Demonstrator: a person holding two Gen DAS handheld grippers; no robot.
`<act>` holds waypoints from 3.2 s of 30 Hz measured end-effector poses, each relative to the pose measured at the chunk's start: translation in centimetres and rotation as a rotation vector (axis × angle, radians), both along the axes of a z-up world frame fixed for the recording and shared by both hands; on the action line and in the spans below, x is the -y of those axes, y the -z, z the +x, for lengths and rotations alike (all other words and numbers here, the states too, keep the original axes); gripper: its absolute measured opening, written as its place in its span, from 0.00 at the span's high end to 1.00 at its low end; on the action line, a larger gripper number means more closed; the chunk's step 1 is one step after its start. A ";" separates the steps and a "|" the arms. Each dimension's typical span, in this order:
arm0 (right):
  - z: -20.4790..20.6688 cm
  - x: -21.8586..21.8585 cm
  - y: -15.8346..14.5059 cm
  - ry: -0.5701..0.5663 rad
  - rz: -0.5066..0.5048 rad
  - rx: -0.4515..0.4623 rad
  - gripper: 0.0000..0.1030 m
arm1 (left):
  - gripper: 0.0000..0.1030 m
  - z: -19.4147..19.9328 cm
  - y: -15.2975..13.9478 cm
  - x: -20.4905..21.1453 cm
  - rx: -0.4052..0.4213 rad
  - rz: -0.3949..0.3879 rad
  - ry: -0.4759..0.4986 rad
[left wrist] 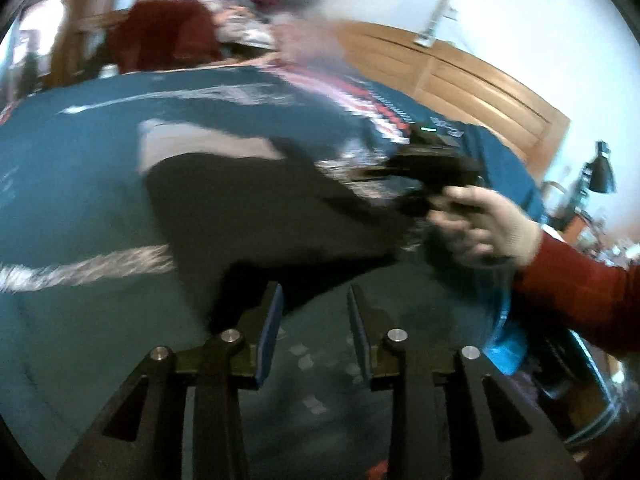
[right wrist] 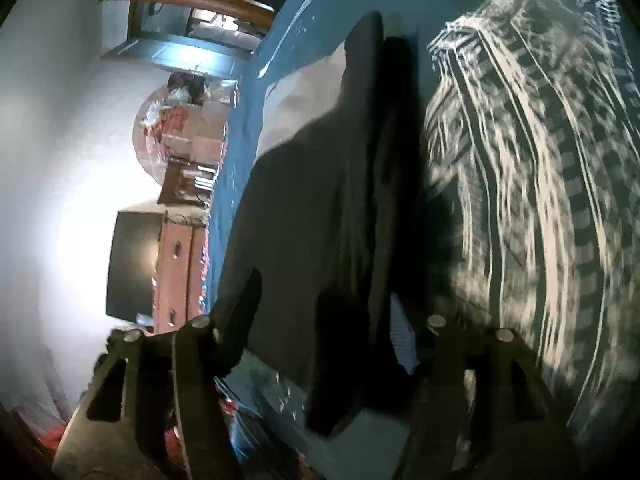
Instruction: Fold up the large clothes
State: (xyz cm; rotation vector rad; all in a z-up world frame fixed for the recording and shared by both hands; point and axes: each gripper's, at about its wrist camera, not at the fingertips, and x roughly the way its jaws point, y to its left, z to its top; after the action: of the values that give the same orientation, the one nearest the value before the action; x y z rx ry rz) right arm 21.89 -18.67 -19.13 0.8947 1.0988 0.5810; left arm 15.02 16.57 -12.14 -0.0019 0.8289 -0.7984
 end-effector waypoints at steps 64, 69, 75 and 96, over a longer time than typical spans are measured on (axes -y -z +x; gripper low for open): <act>-4.1 -5.7 -0.5 -0.093 -0.781 0.236 0.61 | 0.70 6.6 6.7 0.4 -0.054 0.163 -0.108; -7.9 -4.7 -3.9 0.061 -0.795 0.280 0.50 | 0.58 6.3 5.2 -2.6 -0.108 0.073 -0.262; -14.6 -5.1 -4.1 0.137 -0.949 0.268 0.10 | 0.32 2.6 3.4 -9.0 -0.027 0.171 -0.456; -16.1 -6.5 1.7 0.180 -1.047 0.056 0.00 | 0.00 4.6 9.5 -5.3 -0.059 0.400 -0.540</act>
State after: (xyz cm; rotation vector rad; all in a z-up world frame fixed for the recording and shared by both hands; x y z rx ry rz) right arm 5.82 -12.18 -20.79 0.0518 1.0618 -0.1523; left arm 19.64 21.85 -21.65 0.1021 0.9752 -0.1194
